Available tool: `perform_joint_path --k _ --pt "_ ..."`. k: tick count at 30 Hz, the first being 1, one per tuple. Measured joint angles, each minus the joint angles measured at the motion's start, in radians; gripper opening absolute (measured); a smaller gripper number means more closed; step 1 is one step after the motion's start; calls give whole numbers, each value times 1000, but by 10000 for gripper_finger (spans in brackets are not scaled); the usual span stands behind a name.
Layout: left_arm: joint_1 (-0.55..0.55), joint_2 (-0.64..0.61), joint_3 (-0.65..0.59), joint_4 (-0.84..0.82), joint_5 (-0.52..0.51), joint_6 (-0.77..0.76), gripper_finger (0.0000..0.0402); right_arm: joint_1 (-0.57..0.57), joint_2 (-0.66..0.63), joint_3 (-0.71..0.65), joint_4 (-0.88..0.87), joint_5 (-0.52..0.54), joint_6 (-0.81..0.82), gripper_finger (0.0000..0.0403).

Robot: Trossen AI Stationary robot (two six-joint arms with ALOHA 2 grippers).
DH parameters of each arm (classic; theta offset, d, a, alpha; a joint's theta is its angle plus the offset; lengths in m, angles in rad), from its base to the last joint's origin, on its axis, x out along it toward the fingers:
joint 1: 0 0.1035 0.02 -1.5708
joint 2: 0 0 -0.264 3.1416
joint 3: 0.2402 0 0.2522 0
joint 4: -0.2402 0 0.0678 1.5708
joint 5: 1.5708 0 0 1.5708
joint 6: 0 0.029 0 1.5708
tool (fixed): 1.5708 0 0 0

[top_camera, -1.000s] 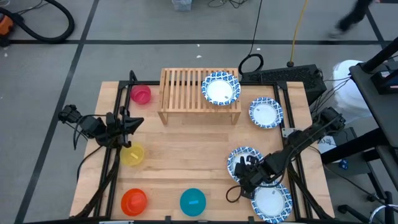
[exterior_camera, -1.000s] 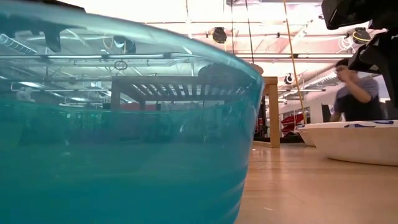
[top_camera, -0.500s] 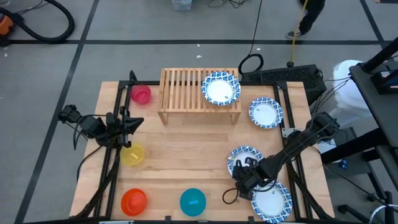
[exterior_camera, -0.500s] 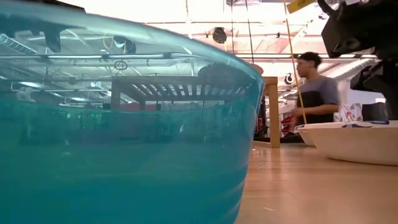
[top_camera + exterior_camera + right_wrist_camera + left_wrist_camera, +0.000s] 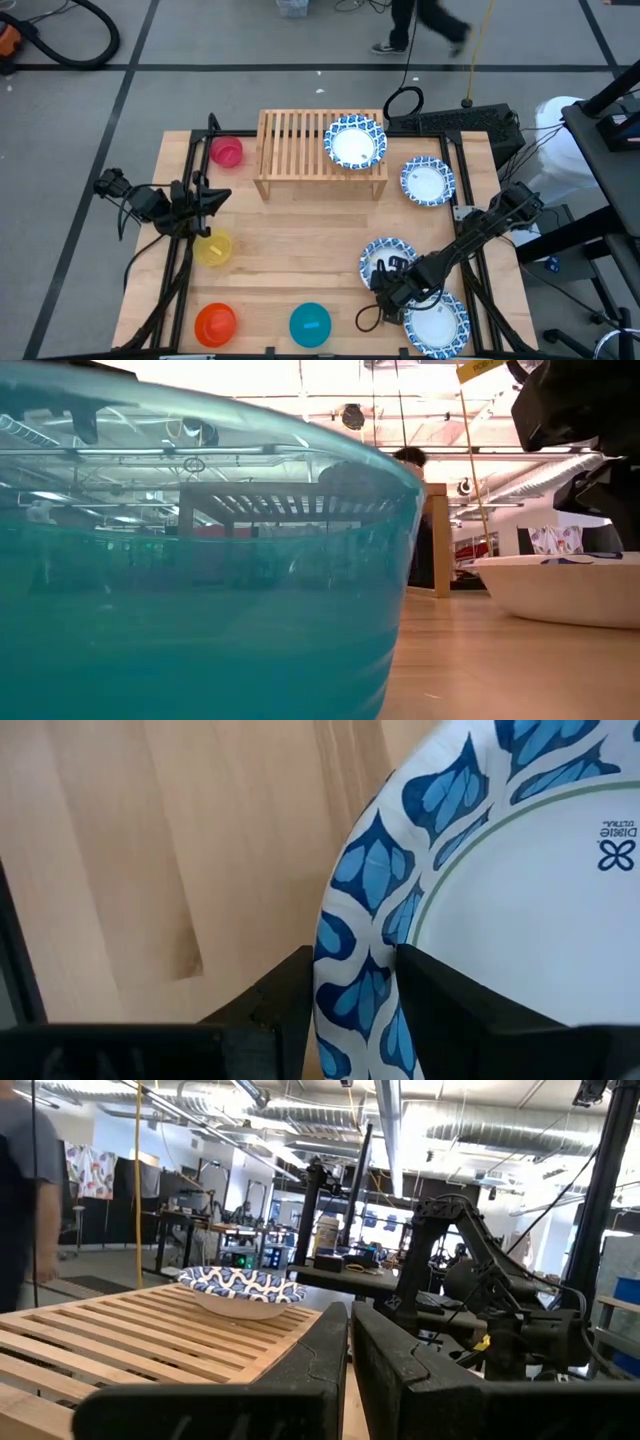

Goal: Place and stack bowls onto a shelf
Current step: Stack the white bowl on top of the white bowl on the shelf

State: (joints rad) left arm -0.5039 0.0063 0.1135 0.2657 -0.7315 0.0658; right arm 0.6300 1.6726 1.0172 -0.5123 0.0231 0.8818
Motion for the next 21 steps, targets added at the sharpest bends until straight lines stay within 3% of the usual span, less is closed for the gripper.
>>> perform_joint_path --k 21 --pt "0 0 0 0 0 -4 24 0 0 0 42 0 -58 134"
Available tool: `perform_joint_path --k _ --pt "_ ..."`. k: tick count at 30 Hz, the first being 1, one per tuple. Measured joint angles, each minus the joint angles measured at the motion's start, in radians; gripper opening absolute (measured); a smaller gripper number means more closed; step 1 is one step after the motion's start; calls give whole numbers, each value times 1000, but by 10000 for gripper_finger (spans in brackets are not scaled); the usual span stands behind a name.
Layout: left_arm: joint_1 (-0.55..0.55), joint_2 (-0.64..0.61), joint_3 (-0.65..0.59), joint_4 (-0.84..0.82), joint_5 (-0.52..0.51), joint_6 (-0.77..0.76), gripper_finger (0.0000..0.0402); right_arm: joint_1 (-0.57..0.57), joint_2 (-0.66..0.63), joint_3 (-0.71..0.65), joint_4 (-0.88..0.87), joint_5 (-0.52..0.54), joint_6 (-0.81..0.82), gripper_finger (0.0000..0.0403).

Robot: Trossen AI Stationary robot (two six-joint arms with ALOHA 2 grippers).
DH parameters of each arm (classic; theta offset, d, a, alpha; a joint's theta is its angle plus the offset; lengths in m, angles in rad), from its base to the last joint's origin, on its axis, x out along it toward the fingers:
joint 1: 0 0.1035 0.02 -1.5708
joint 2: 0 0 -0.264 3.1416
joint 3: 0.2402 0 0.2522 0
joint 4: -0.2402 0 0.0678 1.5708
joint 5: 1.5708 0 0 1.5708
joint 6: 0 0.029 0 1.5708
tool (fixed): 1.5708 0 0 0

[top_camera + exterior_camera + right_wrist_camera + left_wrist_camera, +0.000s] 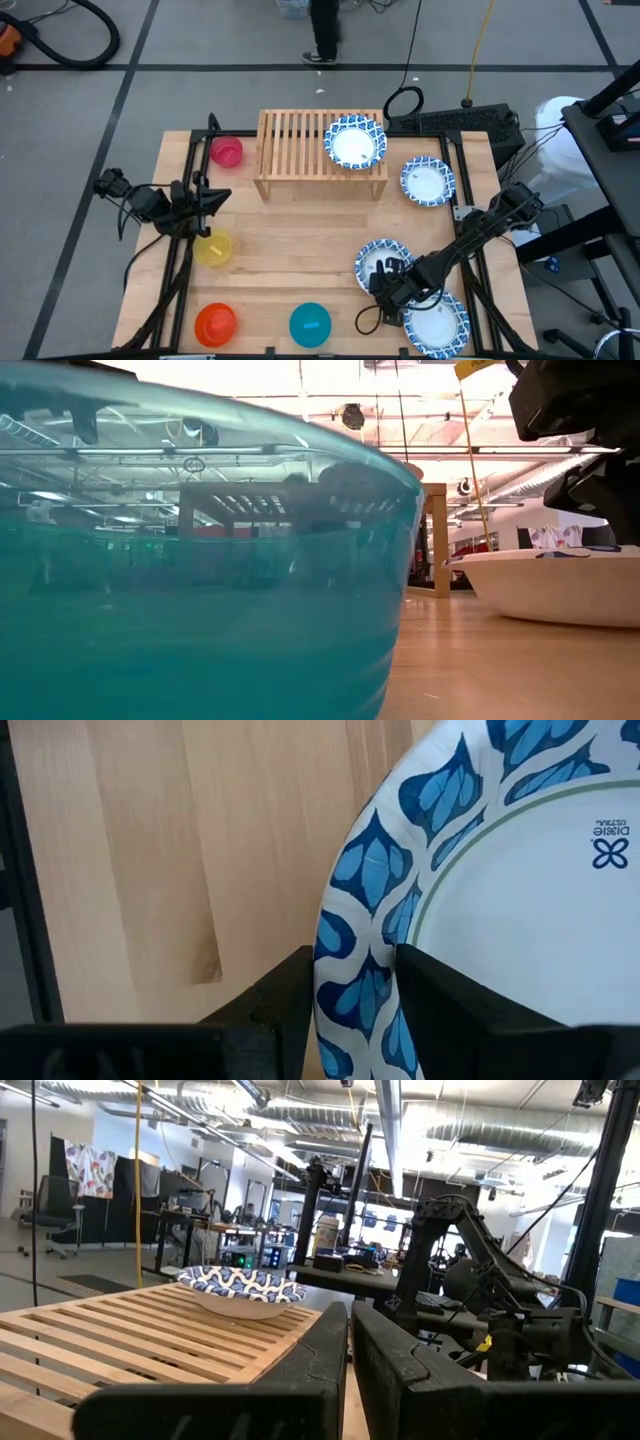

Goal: Place and stack bowls onto a shelf
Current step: Stack the white bowl on top of the white bowl on the shelf

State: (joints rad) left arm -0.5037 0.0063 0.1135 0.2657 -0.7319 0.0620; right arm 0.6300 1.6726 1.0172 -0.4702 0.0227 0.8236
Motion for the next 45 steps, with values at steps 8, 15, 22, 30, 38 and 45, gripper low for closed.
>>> perform_joint_path --k 8,15,22,30,38,45 --pt "0 0 0 0 0 0 24 0 -1 0 0 0 1 114" --pt "0 0 0 0 0 0 24 0 -2 0 -4 2 1 34" --pt "0 0 0 1 0 -12 24 -12 -2 0 -1 -1 10 2" --pt "0 0 0 1 0 -14 24 -83 -124 0 -43 0 38 0" --pt "0 0 0 -1 0 2 24 -119 -257 89 -344 49 71 0" --pt "0 0 0 0 -1 11 24 -150 -259 323 -714 196 20 0"
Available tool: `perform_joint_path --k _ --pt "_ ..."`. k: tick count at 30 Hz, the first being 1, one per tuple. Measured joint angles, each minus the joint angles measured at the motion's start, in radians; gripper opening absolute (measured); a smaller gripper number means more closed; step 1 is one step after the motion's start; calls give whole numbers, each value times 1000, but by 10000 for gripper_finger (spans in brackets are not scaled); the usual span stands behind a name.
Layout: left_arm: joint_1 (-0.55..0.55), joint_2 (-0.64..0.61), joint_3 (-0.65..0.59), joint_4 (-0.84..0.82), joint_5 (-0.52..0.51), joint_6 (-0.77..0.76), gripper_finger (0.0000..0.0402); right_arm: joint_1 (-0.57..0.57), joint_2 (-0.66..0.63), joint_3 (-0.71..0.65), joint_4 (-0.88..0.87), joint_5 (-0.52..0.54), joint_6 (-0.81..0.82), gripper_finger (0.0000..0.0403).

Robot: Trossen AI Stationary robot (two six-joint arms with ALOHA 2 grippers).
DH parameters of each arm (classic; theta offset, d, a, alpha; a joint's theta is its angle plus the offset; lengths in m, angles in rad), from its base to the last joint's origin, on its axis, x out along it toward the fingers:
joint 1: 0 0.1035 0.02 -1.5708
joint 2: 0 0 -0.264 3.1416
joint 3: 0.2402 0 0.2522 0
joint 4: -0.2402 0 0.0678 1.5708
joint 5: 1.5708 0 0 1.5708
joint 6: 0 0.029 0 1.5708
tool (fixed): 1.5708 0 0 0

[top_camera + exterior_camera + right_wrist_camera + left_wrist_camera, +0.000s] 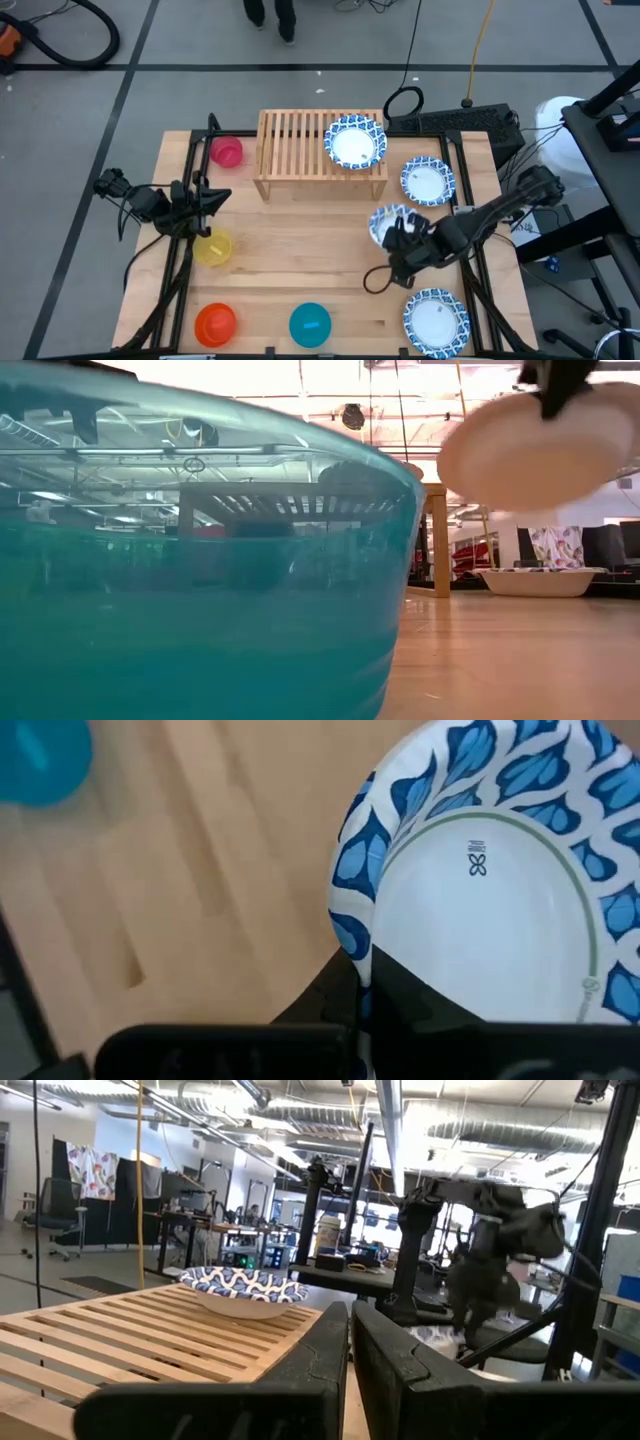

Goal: Place and stack bowls onto a shelf
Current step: Stack the white bowl on top of the white bowl on the shelf

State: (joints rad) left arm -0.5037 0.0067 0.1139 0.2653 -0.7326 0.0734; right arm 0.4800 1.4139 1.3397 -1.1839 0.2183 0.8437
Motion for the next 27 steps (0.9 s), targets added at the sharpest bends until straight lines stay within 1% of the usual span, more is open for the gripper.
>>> perform_joint_path --k 4,7,10,12,17,19,21,23,27 --pt "0 0 0 0 -12 -1 24 -33 2 110 -133 61 0 0" --pt "0 0 0 0 -37 0 24 -57 1 182 -233 131 -7 0" --pt "0 0 0 0 -59 0 24 -84 3 265 -346 177 -45 0" --pt "0 0 0 1 -63 0 24 -109 0 314 -389 203 -87 0" --pt "0 0 0 1 -88 1 24 -213 4 409 -381 250 -263 0" --pt "0 0 0 1 -102 1 24 -266 2 437 -363 280 -319 0" --pt "0 0 0 0 -111 1 24 -327 2 462 -338 284 -384 0" --pt "0 0 0 0 -117 2 24 -381 3 481 -282 283 -477 0" --pt "0 0 0 0 -127 2 24 -482 3 486 -101 277 -682 0"
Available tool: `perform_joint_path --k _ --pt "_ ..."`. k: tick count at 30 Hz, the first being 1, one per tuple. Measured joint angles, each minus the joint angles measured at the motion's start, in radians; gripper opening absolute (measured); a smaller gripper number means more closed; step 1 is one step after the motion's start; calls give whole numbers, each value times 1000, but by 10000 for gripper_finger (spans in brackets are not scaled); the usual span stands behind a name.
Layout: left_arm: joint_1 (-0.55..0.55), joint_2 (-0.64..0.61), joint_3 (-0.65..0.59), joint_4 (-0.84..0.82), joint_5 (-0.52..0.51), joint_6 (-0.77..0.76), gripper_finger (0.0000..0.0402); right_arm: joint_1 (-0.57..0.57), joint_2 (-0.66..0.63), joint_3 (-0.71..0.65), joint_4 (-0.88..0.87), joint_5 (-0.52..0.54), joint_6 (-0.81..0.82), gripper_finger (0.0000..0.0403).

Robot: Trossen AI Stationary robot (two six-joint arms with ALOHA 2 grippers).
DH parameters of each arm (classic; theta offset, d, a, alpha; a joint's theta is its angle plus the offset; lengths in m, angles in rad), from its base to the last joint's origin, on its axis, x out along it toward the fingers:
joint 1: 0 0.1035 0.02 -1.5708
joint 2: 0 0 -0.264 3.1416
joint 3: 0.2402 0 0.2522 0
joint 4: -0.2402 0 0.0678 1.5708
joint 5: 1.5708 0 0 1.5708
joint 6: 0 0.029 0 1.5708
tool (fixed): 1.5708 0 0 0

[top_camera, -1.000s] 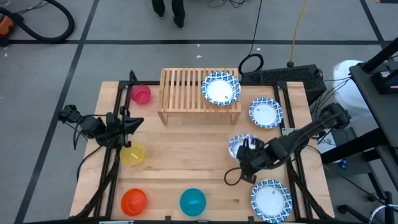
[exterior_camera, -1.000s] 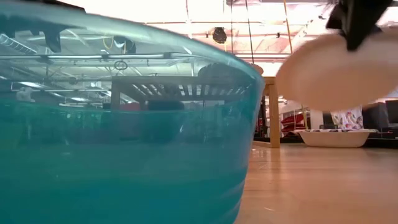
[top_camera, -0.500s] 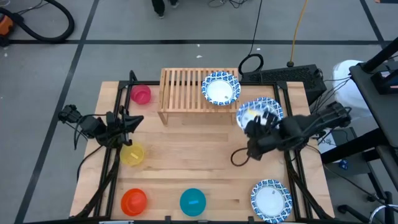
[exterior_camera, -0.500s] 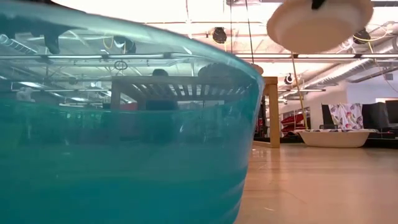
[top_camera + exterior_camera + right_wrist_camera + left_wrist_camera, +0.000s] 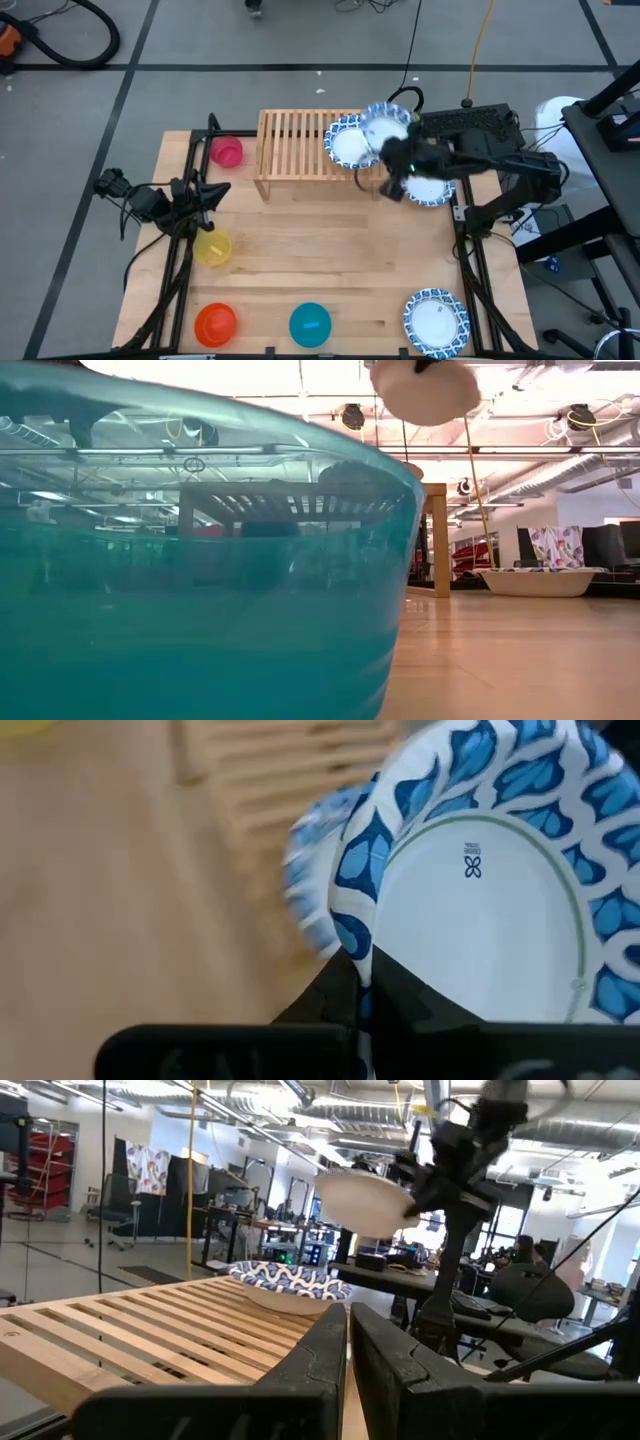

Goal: Place and stack bowls onto a shelf
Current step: Stack the white bowl on top of the white bowl on the shelf

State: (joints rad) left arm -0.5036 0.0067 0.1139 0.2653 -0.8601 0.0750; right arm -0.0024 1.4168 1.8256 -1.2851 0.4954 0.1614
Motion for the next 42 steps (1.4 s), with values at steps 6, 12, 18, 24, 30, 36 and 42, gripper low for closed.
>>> perform_joint_path --k 6,12,18,24,30,36,42 --pt "0 0 0 1 -6 0 24 -130 31 0 130 -89 -134 0" --pt "0 0 0 1 -6 3 24 -217 100 0 169 -205 -252 0" --pt "0 0 0 0 -7 4 24 -269 183 -1 200 -238 -313 0" --pt "0 0 0 0 -7 6 24 -307 260 -1 201 -367 -367 0" --pt "0 0 0 0 -6 7 24 -317 307 -2 170 -367 -416 0" --pt "0 0 0 1 -6 7 24 -322 328 -2 127 -367 -417 0" --pt "0 0 0 1 -7 8 24 -324 332 -2 137 -368 -435 0"
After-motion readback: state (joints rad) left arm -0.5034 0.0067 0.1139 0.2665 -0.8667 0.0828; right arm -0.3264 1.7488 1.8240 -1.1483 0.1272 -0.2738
